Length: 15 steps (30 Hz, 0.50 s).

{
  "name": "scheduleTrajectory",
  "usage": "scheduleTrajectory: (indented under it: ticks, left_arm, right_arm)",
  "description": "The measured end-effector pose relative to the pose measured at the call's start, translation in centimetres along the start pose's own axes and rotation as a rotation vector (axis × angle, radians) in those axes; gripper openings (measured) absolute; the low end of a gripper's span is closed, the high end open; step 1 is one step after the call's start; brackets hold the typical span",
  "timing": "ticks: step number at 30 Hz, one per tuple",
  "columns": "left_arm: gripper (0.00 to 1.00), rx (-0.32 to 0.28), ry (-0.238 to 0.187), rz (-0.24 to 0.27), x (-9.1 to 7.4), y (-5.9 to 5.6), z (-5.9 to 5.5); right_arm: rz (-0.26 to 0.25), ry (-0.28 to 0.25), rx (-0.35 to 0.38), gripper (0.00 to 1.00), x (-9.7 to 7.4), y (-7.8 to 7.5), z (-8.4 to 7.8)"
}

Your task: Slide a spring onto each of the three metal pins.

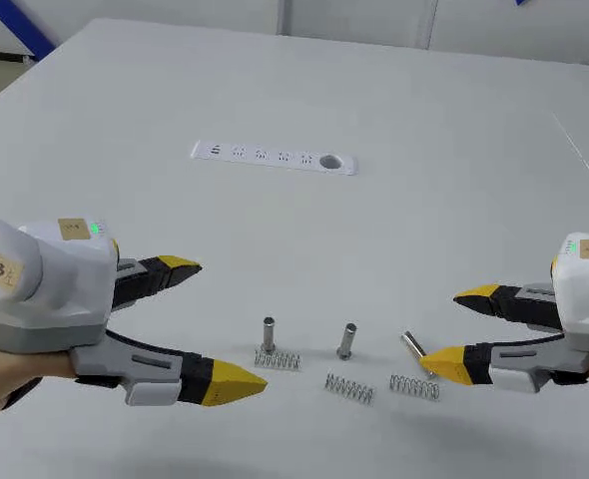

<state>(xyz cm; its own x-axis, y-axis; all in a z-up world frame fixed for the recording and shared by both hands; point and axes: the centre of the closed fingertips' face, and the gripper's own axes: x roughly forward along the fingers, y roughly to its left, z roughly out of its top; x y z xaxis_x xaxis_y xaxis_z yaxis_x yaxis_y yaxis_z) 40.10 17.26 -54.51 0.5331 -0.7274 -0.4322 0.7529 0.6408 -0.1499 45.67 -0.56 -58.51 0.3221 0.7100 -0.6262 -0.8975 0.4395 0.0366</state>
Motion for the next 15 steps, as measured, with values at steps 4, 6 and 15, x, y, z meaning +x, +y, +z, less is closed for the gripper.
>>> scheduleTrajectory:
  ticks: [4,6,15]
  left_arm:
    - [0.95,-0.011,0.002,0.000,0.0,0.1,-0.1]
    - [0.95,-0.016,0.001,0.004,-0.1,0.2,-0.2]
    - [0.95,-0.042,0.002,0.005,-0.2,0.2,-0.5]
  right_arm:
    - [-0.011,0.014,0.012,0.51,0.5,-0.4,-0.5]
    - [-0.021,0.023,0.013,0.50,0.7,-0.7,-0.8]
    - [-0.010,0.066,0.041,0.43,2.4,-1.1,-2.0]
